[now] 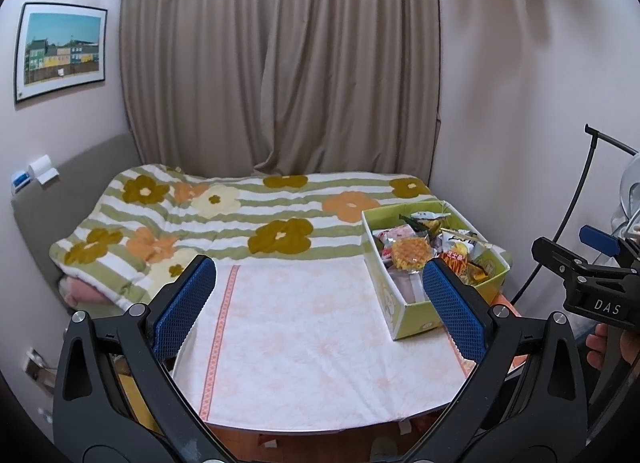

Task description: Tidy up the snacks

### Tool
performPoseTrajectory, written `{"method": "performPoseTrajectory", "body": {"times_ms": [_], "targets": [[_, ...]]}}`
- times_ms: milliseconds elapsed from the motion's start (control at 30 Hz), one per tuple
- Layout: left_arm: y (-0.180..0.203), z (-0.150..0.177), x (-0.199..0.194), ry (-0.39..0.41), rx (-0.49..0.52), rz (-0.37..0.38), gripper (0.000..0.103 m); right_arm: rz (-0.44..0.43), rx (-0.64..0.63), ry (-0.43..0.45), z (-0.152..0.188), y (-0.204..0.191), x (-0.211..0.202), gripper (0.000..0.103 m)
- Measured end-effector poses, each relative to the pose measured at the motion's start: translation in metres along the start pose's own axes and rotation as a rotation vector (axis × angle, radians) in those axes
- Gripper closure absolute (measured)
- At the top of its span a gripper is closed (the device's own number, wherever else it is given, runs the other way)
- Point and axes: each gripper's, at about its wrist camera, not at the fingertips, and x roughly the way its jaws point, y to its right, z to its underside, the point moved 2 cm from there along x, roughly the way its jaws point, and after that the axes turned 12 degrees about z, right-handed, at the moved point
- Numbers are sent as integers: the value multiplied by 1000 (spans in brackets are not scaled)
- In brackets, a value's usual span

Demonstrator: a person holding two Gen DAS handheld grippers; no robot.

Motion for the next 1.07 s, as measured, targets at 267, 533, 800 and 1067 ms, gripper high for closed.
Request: {"method": "performPoseTrajectory", "body": {"times_ms": [267, 533, 800, 1067], "targets": [[-1, 4, 2, -9, 16, -4, 0, 1, 0, -2, -1, -1, 0, 0], [-1, 6, 2, -17, 28, 4, 0, 6, 1, -8, 1, 2, 6, 0], [-2, 6, 2, -16, 27, 5, 0, 4, 9, -17, 4, 3, 7, 0], [-5, 7, 6, -28, 27, -4, 0, 3, -5, -45, 9, -3, 16, 0]]}}
